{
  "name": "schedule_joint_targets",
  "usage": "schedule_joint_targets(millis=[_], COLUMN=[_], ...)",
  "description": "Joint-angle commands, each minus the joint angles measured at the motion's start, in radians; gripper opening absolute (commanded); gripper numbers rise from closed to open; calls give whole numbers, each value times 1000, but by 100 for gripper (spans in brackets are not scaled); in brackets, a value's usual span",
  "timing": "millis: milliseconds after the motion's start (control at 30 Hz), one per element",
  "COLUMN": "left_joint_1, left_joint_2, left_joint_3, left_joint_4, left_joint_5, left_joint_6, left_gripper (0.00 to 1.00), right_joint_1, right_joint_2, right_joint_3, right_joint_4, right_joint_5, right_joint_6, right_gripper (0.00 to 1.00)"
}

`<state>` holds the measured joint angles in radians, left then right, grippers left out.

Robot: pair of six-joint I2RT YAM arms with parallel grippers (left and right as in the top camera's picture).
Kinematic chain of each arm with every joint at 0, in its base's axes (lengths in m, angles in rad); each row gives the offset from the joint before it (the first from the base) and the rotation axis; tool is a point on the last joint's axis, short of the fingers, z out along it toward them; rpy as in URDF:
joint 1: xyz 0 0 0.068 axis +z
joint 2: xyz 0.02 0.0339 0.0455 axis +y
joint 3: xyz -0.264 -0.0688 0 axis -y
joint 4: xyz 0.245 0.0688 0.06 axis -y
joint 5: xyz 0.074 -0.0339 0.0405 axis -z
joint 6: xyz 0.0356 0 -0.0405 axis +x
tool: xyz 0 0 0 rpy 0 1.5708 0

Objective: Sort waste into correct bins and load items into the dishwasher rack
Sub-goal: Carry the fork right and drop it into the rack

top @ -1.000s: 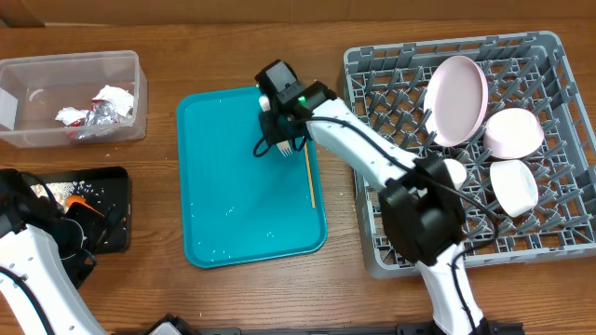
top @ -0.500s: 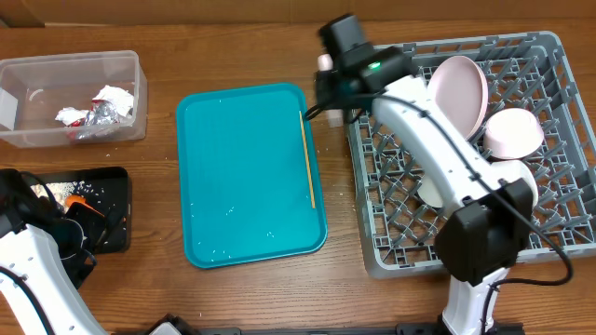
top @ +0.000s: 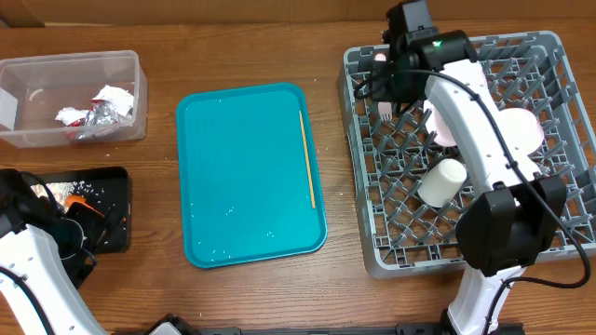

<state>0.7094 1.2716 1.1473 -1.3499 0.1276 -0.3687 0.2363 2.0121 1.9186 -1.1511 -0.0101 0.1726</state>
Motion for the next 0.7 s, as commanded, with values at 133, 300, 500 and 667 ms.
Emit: schedule_joint_targets(millis=[133,300,500,667], left_joint_1=[5,5,5,5], left_joint_2=[-17,-17,-17,-17], left_joint_3=[21,21,21,21], left_joint_4=[1,1,1,1], left_joint_5=[11,11,11,11], left_joint_6=[-21,-21,-21,-21], left_gripper=[100,100,100,100], right_joint_1=[-6,-6,-6,-6], right_joint_2=[-6,-4,12,51], right_joint_3=[-45,-55,-55,-55], right_joint_4=[45,72,72,72], right_joint_5=[-64,-101,-100,-100], right_joint_6=[-103,-103,-102,-102], right_gripper=[4,4,6,10])
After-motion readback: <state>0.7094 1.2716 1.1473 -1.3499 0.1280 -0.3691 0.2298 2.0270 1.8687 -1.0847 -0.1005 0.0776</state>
